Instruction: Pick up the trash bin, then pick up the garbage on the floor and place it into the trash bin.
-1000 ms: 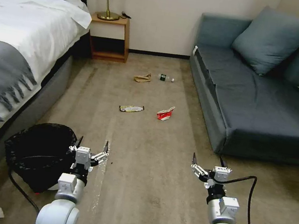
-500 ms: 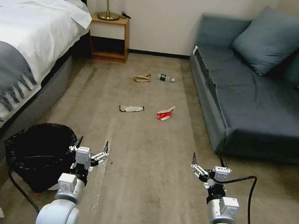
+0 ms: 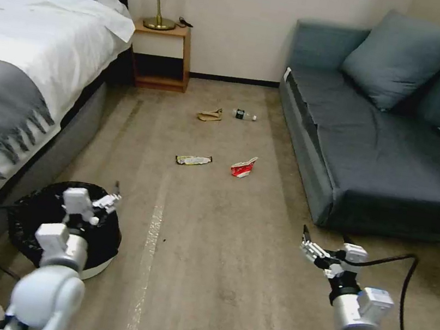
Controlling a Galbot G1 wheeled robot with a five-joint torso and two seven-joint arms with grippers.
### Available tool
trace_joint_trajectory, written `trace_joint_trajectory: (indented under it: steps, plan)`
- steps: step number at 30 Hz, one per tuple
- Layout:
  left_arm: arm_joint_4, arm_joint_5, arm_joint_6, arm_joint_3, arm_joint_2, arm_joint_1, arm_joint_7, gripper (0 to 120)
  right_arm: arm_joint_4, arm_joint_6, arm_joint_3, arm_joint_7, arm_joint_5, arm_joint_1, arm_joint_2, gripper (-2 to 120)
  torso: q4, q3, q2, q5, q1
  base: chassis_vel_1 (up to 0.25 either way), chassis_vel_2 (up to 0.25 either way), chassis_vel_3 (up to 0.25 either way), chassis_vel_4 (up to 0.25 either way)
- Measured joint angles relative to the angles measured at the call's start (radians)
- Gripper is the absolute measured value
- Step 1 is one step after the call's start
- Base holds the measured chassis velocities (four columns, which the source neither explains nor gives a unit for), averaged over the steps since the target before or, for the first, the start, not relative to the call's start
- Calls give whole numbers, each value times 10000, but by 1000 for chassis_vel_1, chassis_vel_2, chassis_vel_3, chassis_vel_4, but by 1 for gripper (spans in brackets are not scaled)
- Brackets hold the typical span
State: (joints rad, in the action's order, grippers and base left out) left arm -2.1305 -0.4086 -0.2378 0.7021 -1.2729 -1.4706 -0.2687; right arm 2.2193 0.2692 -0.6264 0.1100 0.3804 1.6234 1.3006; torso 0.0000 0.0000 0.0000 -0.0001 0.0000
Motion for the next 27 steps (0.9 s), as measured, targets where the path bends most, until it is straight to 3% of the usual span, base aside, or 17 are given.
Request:
trace_joint_trajectory:
  steps: [4,5,7,9,11,14,18,25,27]
  plan:
    - [-41,-396,-174,89,258,88,-219,96,151,209,-46,58,359,32,-207,100,1,2,0,-4,0,0,0,0,0]
    - [-130,-799,-321,253,554,228,-479,94,334,411,-131,117,733,54,-410,100,1,0,0,0,0,0,0,0,0]
    - [-145,-843,-343,269,684,243,-512,94,516,651,-206,179,1171,95,-633,100,-3,0,0,14,0,0,0,0,0]
    - [-176,-1271,-530,370,945,349,-751,94,832,1045,-343,287,1903,147,-1023,100,0,0,0,-13,0,0,0,0,0]
    - [-235,-1603,-652,499,1169,449,-957,94,981,1240,-404,335,2254,171,-1208,100,2,0,0,7,0,0,0,0,0]
    - [-366,-2822,-1148,888,1949,802,-1692,94,1442,1821,-605,482,3350,246,-1781,100,-1,0,0,-6,0,0,0,0,0]
    - [-424,-3264,-1325,1038,2230,934,-1967,94,1292,1860,-578,476,3695,44,-1919,100,0,0,0,9,0,0,0,0,0]
    - [-327,-3591,-1521,1155,2333,960,-2190,94,986,1770,-454,395,3691,-214,-1876,100,-1,0,0,-4,0,0,0,0,0]
    - [35,-4125,-1882,1456,2722,976,-2650,94,906,1744,-428,371,3665,-270,-1864,100,0,1,0,3,1,0,0,0,0]
